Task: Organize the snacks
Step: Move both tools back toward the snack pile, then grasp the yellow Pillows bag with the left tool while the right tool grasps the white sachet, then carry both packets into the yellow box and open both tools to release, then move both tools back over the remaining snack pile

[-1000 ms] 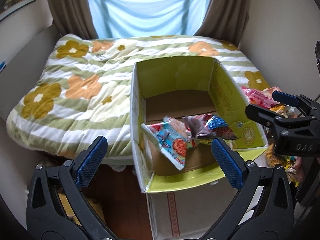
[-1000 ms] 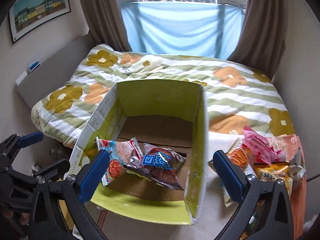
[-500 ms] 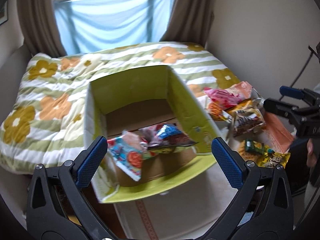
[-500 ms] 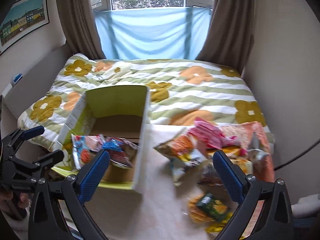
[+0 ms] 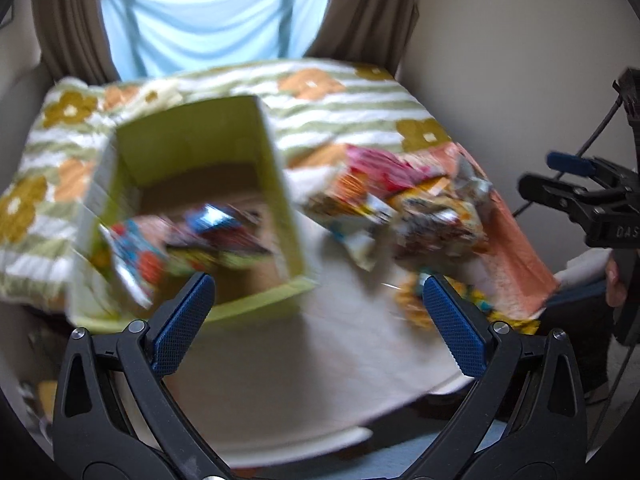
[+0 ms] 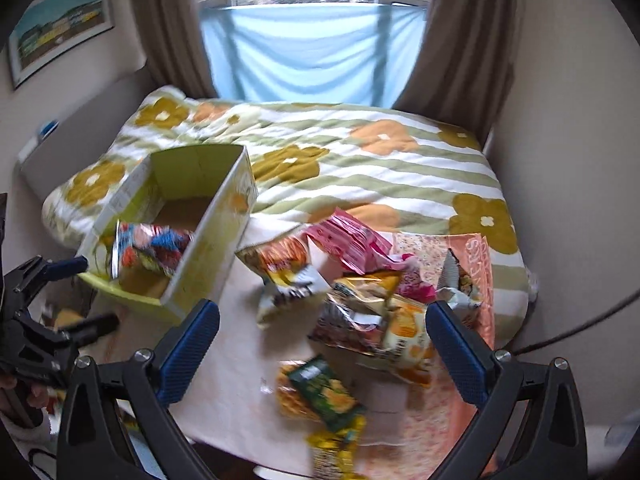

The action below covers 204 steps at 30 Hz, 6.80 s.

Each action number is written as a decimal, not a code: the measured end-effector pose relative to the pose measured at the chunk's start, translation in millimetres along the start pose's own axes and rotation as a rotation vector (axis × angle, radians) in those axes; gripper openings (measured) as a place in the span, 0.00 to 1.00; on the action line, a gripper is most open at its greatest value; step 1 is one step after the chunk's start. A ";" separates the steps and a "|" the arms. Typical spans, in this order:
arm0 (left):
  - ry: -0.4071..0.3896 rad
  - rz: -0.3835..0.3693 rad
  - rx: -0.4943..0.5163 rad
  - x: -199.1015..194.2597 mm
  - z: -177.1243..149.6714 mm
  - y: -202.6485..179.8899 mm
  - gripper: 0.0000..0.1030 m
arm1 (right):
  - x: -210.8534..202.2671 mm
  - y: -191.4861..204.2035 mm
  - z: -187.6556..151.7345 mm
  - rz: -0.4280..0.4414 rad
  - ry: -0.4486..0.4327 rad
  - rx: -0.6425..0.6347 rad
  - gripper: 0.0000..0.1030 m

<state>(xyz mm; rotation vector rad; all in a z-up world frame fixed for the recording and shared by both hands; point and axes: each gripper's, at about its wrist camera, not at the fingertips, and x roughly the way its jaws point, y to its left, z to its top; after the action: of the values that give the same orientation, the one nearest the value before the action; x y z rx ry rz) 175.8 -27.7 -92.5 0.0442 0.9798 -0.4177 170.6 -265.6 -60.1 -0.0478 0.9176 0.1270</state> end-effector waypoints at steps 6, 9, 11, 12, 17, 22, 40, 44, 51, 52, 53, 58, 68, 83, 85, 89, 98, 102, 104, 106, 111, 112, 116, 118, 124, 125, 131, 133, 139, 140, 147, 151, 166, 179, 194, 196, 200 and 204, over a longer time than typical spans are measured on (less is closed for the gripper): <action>0.094 -0.041 -0.079 28.3 -25.9 -79.9 1.00 | 0.5 -49.2 -19.6 0.034 0.021 -0.066 1.00; 0.143 -0.049 -0.126 46.2 -38.4 -112.0 1.00 | 3.9 -72.6 -34.2 0.048 0.028 -0.055 1.00; 0.178 -0.052 -0.160 58.5 -48.0 -130.9 1.00 | 9.7 -88.6 -45.7 0.075 0.047 -0.035 1.00; 0.192 -0.053 -0.176 64.4 -52.1 -139.2 1.00 | 14.8 -96.2 -52.5 0.092 0.063 -0.019 1.00; 0.274 -0.065 -0.260 95.2 -70.9 -165.9 1.00 | 41.5 -114.3 -76.5 0.116 0.143 0.018 1.00; 0.339 -0.080 -0.354 121.2 -82.6 -170.0 1.00 | 69.5 -121.5 -95.6 0.152 0.214 0.069 1.00; 0.451 -0.046 -0.454 175.0 -127.5 -165.3 0.54 | 152.3 -111.8 -131.1 0.148 0.337 0.119 0.84; 0.436 -0.029 -0.434 171.3 -128.5 -170.2 0.50 | 159.8 -106.7 -132.8 0.155 0.347 0.123 0.81; 0.437 -0.008 -0.409 165.0 -127.0 -167.1 0.49 | 168.4 -100.7 -132.9 0.165 0.358 0.129 0.74; 0.439 -0.001 -0.404 164.2 -127.1 -166.4 0.49 | 169.4 -98.6 -132.9 0.169 0.363 0.130 0.73; 0.439 0.001 -0.402 161.8 -126.3 -163.9 0.49 | 170.3 -95.3 -132.7 0.165 0.368 0.126 0.73; 0.436 0.013 -0.388 153.9 -125.6 -152.6 0.49 | 172.1 -78.7 -134.0 0.109 0.365 0.057 0.66; 0.436 0.004 -0.365 152.6 -128.0 -153.7 0.49 | 164.0 -77.7 -140.6 0.110 0.354 0.065 0.58; 0.354 0.018 -0.325 121.5 -109.2 -157.7 0.48 | 93.6 -81.9 -132.0 0.140 0.254 0.090 0.57; 0.323 0.020 -0.327 110.6 -102.2 -155.5 0.48 | 83.4 -81.5 -124.0 0.145 0.229 0.087 0.57; 0.260 0.035 -0.330 90.3 -88.6 -148.5 0.48 | 69.6 -76.2 -101.0 0.155 0.173 0.068 0.57; 0.094 0.064 -0.356 34.2 -46.7 -98.8 0.48 | 32.5 -45.5 -52.2 0.195 0.061 0.023 0.57; 0.024 0.094 -0.356 7.8 -22.8 -59.3 0.48 | 25.3 -21.4 -22.4 0.203 0.008 0.005 0.57; -0.003 0.106 -0.356 -4.3 -12.9 -39.4 0.48 | 23.9 -6.4 -7.2 0.210 -0.013 -0.007 0.57; -0.025 0.120 -0.360 -13.0 1.2 -11.0 0.48 | 23.7 11.5 9.9 0.215 -0.033 -0.016 0.57; -0.046 0.142 -0.371 -21.5 30.7 51.3 0.48 | 32.5 54.7 45.0 0.235 -0.061 -0.026 0.57; -0.049 0.145 -0.372 -22.6 36.4 65.5 0.48 | 35.6 63.8 51.3 0.238 -0.064 -0.030 0.57; -0.052 0.155 -0.373 -19.9 51.2 109.4 0.48 | 52.6 96.3 71.5 0.257 -0.066 -0.036 0.57; -0.050 0.155 -0.373 -17.1 57.9 131.1 0.48 | 65.1 115.0 80.2 0.264 -0.058 -0.037 0.57; -0.011 0.126 -0.352 5.4 74.3 185.0 0.48 | 99.2 158.7 94.9 0.269 -0.006 -0.016 0.57; 0.002 0.116 -0.345 13.2 77.6 193.9 0.48 | 102.3 162.4 95.6 0.268 0.002 -0.010 0.57; 0.067 0.097 -0.299 58.3 90.0 223.8 0.49 | 131.0 186.9 94.6 0.244 0.074 0.019 0.57; 0.078 0.088 -0.294 70.1 91.7 229.5 0.49 | 140.4 190.8 91.7 0.235 0.104 0.019 0.57; 0.049 0.132 -0.287 77.4 94.2 238.4 1.00 | 156.7 193.6 88.7 0.224 0.163 0.028 0.57; 0.036 0.122 -0.286 72.6 93.0 239.9 1.00 | 157.8 194.1 86.8 0.223 0.167 0.023 0.57; 0.005 0.108 -0.362 44.6 63.3 253.7 1.00 | 159.8 194.3 72.8 0.205 0.169 0.025 0.57; 0.031 0.146 -0.339 44.1 49.2 253.6 1.00 | 165.3 196.1 69.9 0.201 0.192 0.015 0.57; -0.016 0.164 -0.336 11.5 24.2 241.6 1.00 | 123.5 193.3 58.3 0.181 0.040 -0.016 0.90; -0.077 0.140 -0.233 -11.9 31.3 205.0 1.00 | 86.0 183.4 48.0 0.148 -0.045 0.030 0.90; -0.091 0.042 -0.108 3.5 61.1 106.0 1.00 | 46.6 76.3 30.9 -0.011 -0.123 0.166 1.00; -0.083 0.028 -0.107 9.6 64.0 89.5 1.00 | 41.9 50.6 26.0 -0.035 -0.116 0.173 1.00; -0.051 -0.005 -0.099 29.2 70.5 44.3 1.00 | 34.9 4.0 15.3 -0.081 -0.061 0.175 1.00; -0.017 -0.024 -0.076 51.4 73.2 -4.1 1.00 | 32.8 -45.3 3.3 -0.116 -0.033 0.174 1.00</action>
<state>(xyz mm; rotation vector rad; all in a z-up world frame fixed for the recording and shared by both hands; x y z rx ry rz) 257.5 -64.4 -92.4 -0.0398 0.9791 -0.4016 198.7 -307.3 -84.8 0.0627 0.8873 -0.0596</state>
